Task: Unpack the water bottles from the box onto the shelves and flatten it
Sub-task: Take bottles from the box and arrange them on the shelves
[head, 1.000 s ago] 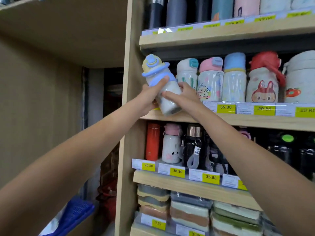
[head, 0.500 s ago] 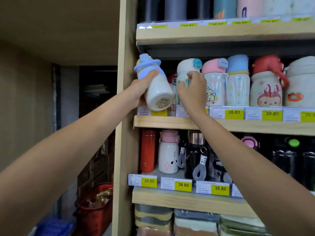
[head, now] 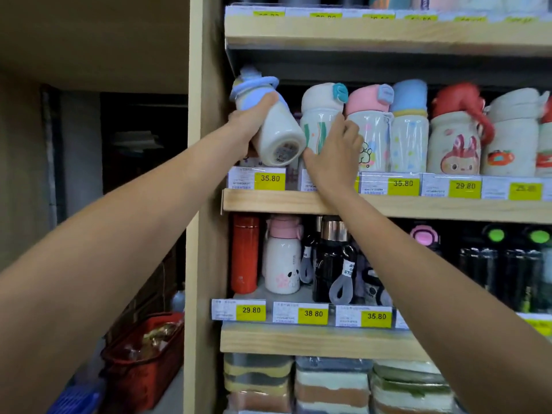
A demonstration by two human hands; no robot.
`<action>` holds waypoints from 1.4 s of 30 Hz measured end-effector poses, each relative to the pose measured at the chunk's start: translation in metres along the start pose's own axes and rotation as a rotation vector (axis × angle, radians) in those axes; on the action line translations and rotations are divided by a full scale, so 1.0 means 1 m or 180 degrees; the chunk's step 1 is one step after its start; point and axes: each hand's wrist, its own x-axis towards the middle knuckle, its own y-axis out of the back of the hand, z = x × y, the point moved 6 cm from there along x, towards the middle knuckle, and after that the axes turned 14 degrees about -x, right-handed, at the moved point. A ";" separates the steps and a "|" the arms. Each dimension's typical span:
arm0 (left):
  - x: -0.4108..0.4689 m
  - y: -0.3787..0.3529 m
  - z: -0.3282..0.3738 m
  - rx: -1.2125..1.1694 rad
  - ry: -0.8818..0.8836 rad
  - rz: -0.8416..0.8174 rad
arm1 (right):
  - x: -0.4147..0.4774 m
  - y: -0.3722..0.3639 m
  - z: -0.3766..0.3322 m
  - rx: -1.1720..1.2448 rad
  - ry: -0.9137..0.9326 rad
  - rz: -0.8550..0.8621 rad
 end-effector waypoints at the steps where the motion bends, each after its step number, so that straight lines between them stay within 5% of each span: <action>1: 0.003 0.002 -0.002 0.0109 -0.0015 0.0034 | -0.001 -0.001 0.000 0.0006 0.0019 -0.0019; 12: 0.016 0.006 -0.021 0.1340 -0.0858 -0.0207 | -0.003 -0.001 0.001 -0.0039 0.0159 0.0036; 29: -0.010 0.018 -0.019 0.1908 -0.0835 -0.0409 | -0.008 -0.001 0.001 0.0087 0.0185 -0.0103; 35: -0.053 0.013 -0.032 0.2647 -0.1731 0.0355 | -0.025 0.007 0.009 0.0486 0.0186 -0.0136; 42: -0.123 -0.011 -0.076 0.2266 -0.2284 -0.0142 | -0.089 0.029 0.052 0.0657 0.0349 -0.0407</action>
